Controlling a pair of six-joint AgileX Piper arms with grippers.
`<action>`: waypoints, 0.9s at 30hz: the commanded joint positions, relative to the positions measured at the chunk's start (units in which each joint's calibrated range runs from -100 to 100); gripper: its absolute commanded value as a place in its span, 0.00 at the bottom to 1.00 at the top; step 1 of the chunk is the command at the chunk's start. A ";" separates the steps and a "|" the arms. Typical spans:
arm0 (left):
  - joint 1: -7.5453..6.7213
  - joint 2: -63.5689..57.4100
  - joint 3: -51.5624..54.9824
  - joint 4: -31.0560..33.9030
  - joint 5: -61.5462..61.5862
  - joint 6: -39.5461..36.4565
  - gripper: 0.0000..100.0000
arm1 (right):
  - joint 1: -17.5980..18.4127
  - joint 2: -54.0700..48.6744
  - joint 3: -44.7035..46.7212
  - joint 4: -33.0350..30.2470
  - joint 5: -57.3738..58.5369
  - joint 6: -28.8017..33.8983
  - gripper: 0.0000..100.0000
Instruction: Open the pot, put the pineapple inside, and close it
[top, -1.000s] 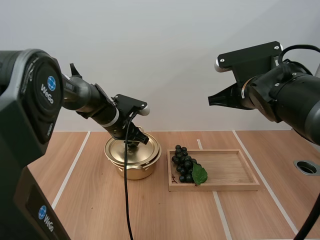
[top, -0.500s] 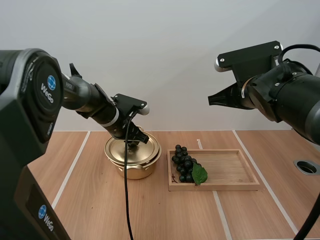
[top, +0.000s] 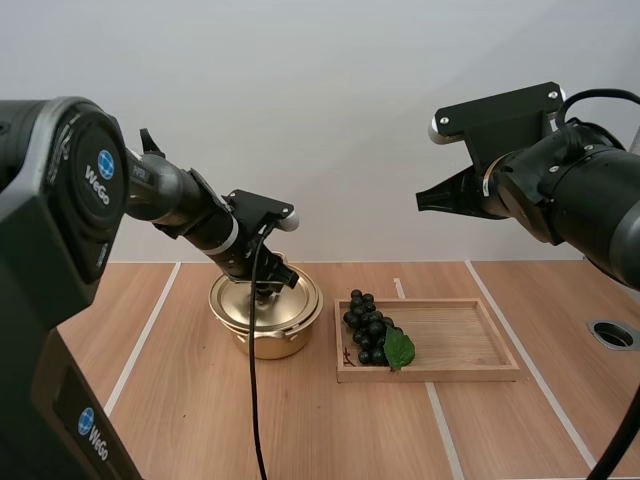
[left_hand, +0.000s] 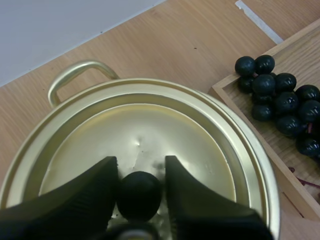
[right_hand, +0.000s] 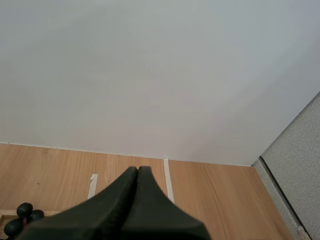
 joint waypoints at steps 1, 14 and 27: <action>-0.26 0.32 0.08 -0.90 0.55 0.44 0.82 | -0.25 -0.26 0.15 -0.26 -0.38 -0.20 0.00; -0.26 -0.48 -3.95 -0.14 4.97 -0.46 0.89 | -0.25 -0.26 0.15 -0.26 -0.38 -0.27 0.00; -0.26 -13.48 -12.32 0.87 11.24 -3.73 1.00 | -0.25 -0.26 0.15 -0.38 -0.38 -0.26 0.00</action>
